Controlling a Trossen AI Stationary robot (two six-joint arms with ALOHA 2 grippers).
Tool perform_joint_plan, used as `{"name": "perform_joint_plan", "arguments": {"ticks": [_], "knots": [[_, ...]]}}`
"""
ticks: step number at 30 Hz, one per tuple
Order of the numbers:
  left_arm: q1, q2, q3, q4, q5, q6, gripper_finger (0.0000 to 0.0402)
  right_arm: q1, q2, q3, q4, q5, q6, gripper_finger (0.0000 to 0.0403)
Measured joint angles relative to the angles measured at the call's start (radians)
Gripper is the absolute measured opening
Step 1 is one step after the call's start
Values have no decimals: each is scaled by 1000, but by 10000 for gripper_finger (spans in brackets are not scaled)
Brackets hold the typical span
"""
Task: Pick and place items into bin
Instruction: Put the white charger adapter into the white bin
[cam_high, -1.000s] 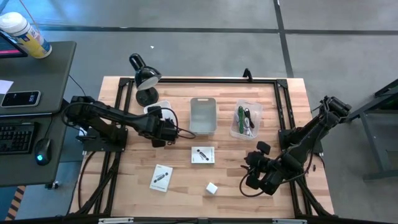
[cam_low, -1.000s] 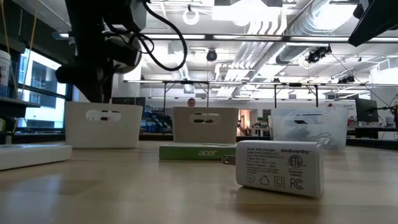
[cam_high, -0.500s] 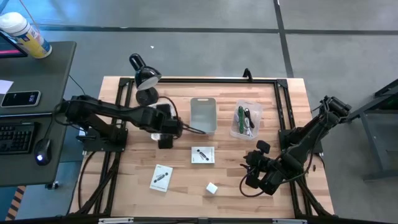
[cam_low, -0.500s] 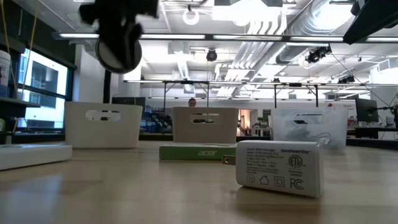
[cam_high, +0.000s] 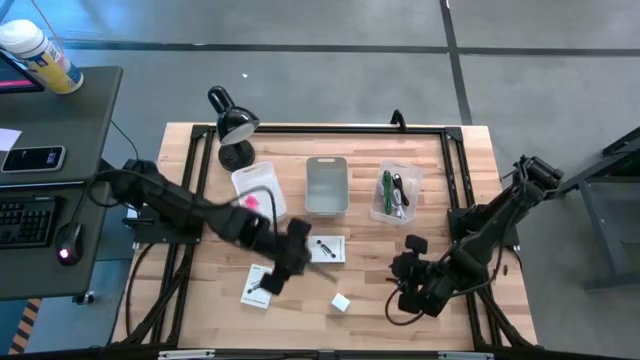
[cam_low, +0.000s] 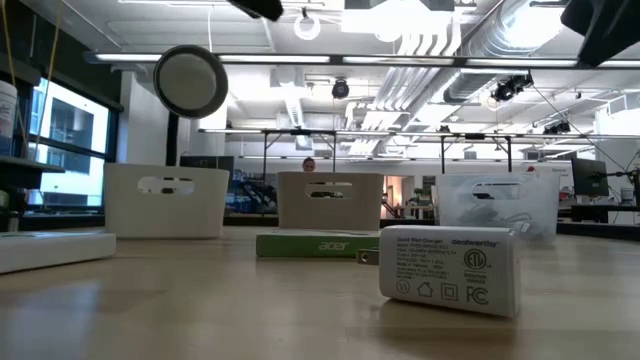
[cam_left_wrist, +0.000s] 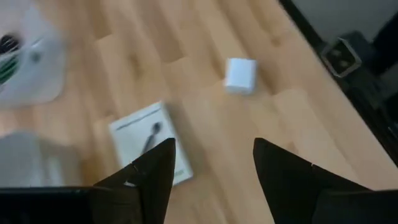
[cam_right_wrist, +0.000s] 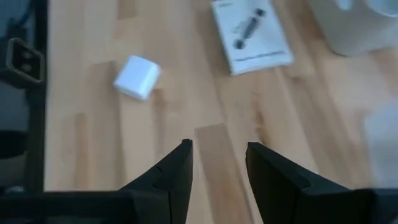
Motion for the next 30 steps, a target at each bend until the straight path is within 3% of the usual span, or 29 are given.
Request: {"name": "perform_joint_plan", "arguments": {"ticks": [9, 17, 23, 30], "knots": [[-133, 129, 0, 11, -137, -27, 179, -14, 214, 0, 383, -66, -88, 139], [-182, 176, -2, -35, -139, -24, 183, -13, 449, 0, 693, -105, 157, 139], [-187, 175, -1, -22, -180, -54, 182, -13, 519, -1, 774, -35, 288, 139], [-187, 175, -1, 20, -199, -127, 182, -13, 531, -1, 770, -13, 254, 139]]}}
